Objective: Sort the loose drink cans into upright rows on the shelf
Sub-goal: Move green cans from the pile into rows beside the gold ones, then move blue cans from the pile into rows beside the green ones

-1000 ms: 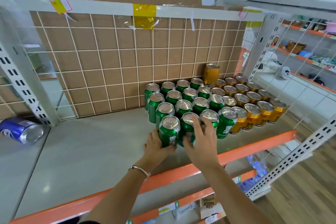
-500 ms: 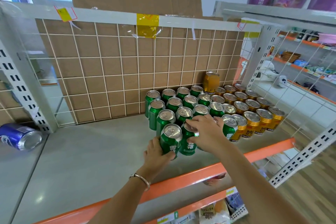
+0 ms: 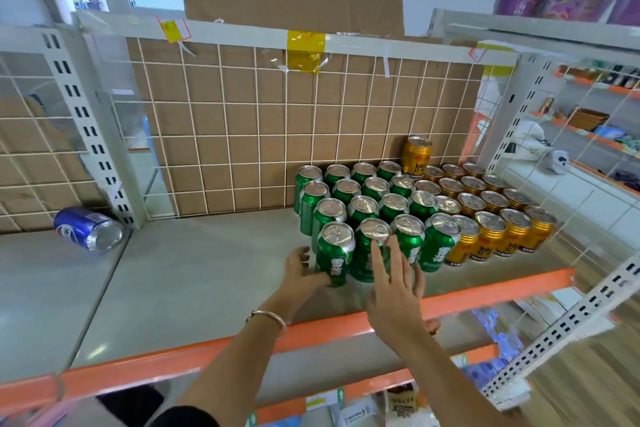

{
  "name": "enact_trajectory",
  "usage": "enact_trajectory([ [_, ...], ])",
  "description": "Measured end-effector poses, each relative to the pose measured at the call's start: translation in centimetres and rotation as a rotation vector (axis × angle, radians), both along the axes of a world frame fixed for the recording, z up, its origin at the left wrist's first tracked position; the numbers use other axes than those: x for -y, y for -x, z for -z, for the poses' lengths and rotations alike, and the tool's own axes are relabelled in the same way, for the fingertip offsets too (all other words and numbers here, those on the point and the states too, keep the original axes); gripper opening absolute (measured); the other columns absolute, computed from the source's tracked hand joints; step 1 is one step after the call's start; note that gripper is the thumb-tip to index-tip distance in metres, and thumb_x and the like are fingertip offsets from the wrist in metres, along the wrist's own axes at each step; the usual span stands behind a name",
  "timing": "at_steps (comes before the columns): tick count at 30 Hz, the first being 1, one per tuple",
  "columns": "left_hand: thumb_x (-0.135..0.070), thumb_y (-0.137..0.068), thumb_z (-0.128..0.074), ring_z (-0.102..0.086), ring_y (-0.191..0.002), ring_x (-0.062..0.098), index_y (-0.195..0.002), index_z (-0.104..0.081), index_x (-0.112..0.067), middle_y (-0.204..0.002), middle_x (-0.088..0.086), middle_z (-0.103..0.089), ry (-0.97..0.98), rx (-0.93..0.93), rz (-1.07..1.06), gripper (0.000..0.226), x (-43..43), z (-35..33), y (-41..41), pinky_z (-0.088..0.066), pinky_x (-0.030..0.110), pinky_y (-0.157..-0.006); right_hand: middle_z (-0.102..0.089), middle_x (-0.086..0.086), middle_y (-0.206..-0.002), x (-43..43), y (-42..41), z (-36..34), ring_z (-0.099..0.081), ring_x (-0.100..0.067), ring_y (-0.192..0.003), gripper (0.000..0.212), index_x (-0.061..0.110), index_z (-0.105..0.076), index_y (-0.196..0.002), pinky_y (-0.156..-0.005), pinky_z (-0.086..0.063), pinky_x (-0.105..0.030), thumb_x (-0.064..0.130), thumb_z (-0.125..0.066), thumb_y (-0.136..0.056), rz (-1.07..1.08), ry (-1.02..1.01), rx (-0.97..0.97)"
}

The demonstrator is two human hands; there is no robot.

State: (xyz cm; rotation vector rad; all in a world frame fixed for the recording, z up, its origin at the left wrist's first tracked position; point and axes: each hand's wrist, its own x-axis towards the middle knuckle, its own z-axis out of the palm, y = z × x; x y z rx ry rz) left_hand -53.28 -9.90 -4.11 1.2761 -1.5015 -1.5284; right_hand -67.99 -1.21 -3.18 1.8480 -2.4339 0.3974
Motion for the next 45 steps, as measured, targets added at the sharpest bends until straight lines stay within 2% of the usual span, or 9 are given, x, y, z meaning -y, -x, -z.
enact_trajectory([
  [3,-0.053,-0.04,-0.06,-0.044,-0.117,0.018,-0.123,-0.047,-0.013,-0.126,0.007,-0.039,0.069,0.094,0.011,0.093,-1.4,0.1,-1.0,-0.035,0.019,-0.09,-0.045,-0.014,-0.144,-2.0,-0.3,2.9,-0.055,-0.027,-0.123,0.08,0.018,-0.033,-0.141,-0.102,-0.037,-0.053,0.024,-0.068,-0.069,-0.043,0.01,-0.037],
  [5,-0.046,-0.063,-0.062,-0.044,-0.11,0.012,-0.122,-0.054,-0.01,-0.124,0.004,-0.042,0.215,0.273,0.063,0.069,-2.9,0.3,-1.6,-0.033,0.015,-0.089,-0.059,-0.008,-0.13,-3.6,-0.9,4.6,-0.057,-0.025,-0.118,0.063,0.018,-0.041,-0.134,-0.104,-0.032,-0.052,0.032,-0.049,-0.073,-0.097,-0.002,-0.048],
  [11,-0.051,-0.074,-0.038,-0.038,-0.137,0.021,-0.137,-0.045,-0.018,-0.148,0.002,-0.04,0.634,0.863,0.228,0.071,-9.4,2.4,-5.7,-0.024,0.035,-0.114,-0.055,-0.013,-0.134,-5.4,-3.6,7.1,-0.036,-0.032,-0.125,0.086,0.005,-0.044,-0.131,-0.104,-0.017,-0.045,0.031,-0.075,-0.055,-0.177,0.003,-0.006],
  [17,-0.042,-0.068,-0.045,-0.067,-0.104,0.025,-0.105,-0.068,-0.01,-0.115,0.01,-0.068,0.561,0.907,0.219,0.054,-13.1,1.6,-12.6,-0.056,0.044,-0.081,-0.062,-0.012,-0.126,-4.5,-8.3,7.0,-0.045,-0.026,-0.119,0.064,0.008,-0.055,-0.122,-0.1,-0.03,-0.05,0.02,-0.049,-0.059,-0.373,0.092,0.048],
  [22,-0.041,-0.092,-0.046,-0.039,-0.135,0.018,-0.137,-0.047,-0.014,-0.146,0.005,-0.042,0.366,1.045,0.019,0.052,-15.5,-0.7,-20.6,-0.033,0.027,-0.106,-0.062,-0.002,-0.128,-2.7,-15.0,3.4,-0.058,-0.018,-0.119,0.057,0.018,-0.066,-0.118,-0.104,-0.018,-0.06,0.02,-0.041,-0.067,-0.518,-0.055,0.078],
  [29,-0.025,-0.081,-0.05,-0.067,-0.083,0.022,-0.089,-0.071,-0.008,-0.093,0.009,-0.069,0.072,0.779,-0.019,0.028,-18.9,-1.0,-31.3,-0.056,0.028,-0.07,-0.046,0.016,-0.142,-1.2,-24.7,1.7,-0.039,-0.004,-0.132,0.048,0.033,-0.039,-0.14,-0.115,-0.007,-0.044,0.036,-0.044,-0.092,-0.487,-0.189,-0.038],
  [33,-0.029,-0.095,-0.051,-0.045,-0.128,0.02,-0.14,-0.042,-0.014,-0.141,0.007,-0.047,0.066,0.842,-0.078,0.048,-20.0,-1.9,-36.2,-0.033,0.02,-0.1,-0.049,0.015,-0.14,-0.8,-29.5,1.4,-0.042,-0.003,-0.131,0.046,0.033,-0.042,-0.137,-0.116,-0.004,-0.046,0.029,-0.041,-0.091,-0.507,-0.244,-0.113],
  [39,-0.054,-0.075,-0.05,-0.055,-0.102,0.014,-0.112,-0.058,-0.026,-0.102,-0.008,-0.059,0.114,0.781,-0.086,0.048,-16.1,-0.4,-41.1,-0.046,0.025,-0.092,-0.062,0.01,-0.118,1.3,-32.8,-0.3,-0.054,-0.009,-0.116,0.031,0.025,-0.057,-0.115,-0.116,-0.001,-0.048,0.018,-0.041,-0.089,-0.49,-0.345,-0.316],
  [45,-0.02,-0.089,-0.057,-0.055,-0.118,0.012,-0.134,-0.051,-0.016,-0.129,0.0,-0.058,0.172,0.663,-0.087,0.046,-10.5,-0.7,-40.6,-0.038,0.02,-0.103,-0.06,0.002,-0.092,2.6,-33.4,-2.2,-0.054,-0.019,-0.089,0.022,0.019,-0.059,-0.098,-0.09,-0.036,-0.026,0.011,-0.043,-0.085,-0.508,-0.481,-0.273],
])
